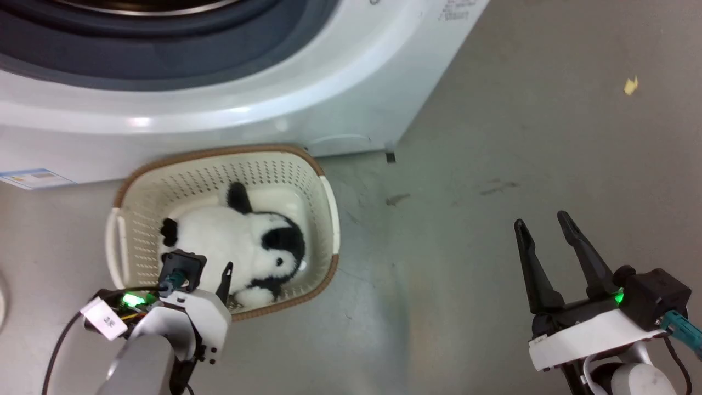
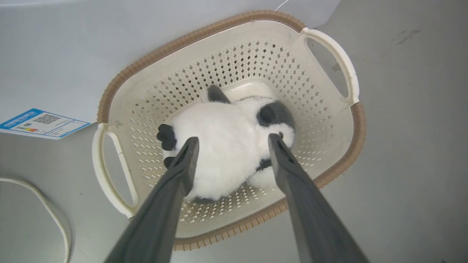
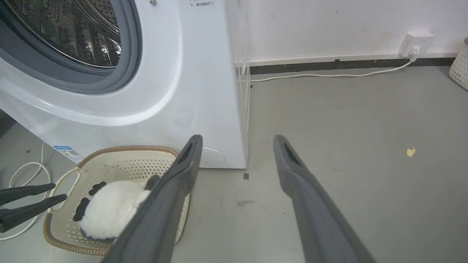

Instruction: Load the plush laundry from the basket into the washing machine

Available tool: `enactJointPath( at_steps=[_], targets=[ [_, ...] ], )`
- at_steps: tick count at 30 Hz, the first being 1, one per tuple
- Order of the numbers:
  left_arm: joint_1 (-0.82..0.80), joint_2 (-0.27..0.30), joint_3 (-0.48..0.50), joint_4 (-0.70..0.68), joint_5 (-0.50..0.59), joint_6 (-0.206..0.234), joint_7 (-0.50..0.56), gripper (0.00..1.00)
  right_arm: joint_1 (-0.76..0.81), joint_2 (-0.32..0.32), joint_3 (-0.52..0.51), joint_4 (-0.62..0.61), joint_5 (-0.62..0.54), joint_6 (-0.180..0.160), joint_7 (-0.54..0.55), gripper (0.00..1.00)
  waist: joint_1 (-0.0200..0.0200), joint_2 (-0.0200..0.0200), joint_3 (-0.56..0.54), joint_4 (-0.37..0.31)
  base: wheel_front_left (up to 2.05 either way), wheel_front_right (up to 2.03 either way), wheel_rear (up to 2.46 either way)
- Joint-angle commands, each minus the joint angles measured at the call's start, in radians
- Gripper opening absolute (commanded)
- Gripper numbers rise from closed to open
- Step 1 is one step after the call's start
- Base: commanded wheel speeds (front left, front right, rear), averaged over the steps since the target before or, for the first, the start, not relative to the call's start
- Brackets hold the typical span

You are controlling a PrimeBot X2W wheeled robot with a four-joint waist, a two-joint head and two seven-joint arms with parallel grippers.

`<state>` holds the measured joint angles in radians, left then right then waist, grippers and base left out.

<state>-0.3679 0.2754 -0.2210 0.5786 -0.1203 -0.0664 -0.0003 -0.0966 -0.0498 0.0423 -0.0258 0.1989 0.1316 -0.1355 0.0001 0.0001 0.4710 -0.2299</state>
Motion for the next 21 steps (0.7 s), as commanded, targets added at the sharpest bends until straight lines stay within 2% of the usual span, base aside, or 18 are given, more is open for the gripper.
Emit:
enactJointPath(
  at_steps=[1,21],
  targets=[
    [-0.033,0.018,-0.013,0.025,-0.011,-0.008,-0.001,1.0,-0.022,0.0,0.005,-0.009,0.013,-0.001,-0.011,1.0,-0.0001,-0.0001,0.031,-0.018,0.0,0.0,0.0],
    [-0.251,0.159,-0.105,0.242,-0.078,-0.022,0.044,1.0,-0.068,0.0,0.03,-0.02,0.089,-0.001,-0.053,1.0,-0.0001,-0.0001,0.223,-0.096,0.0,0.0,0.0]
  ],
)
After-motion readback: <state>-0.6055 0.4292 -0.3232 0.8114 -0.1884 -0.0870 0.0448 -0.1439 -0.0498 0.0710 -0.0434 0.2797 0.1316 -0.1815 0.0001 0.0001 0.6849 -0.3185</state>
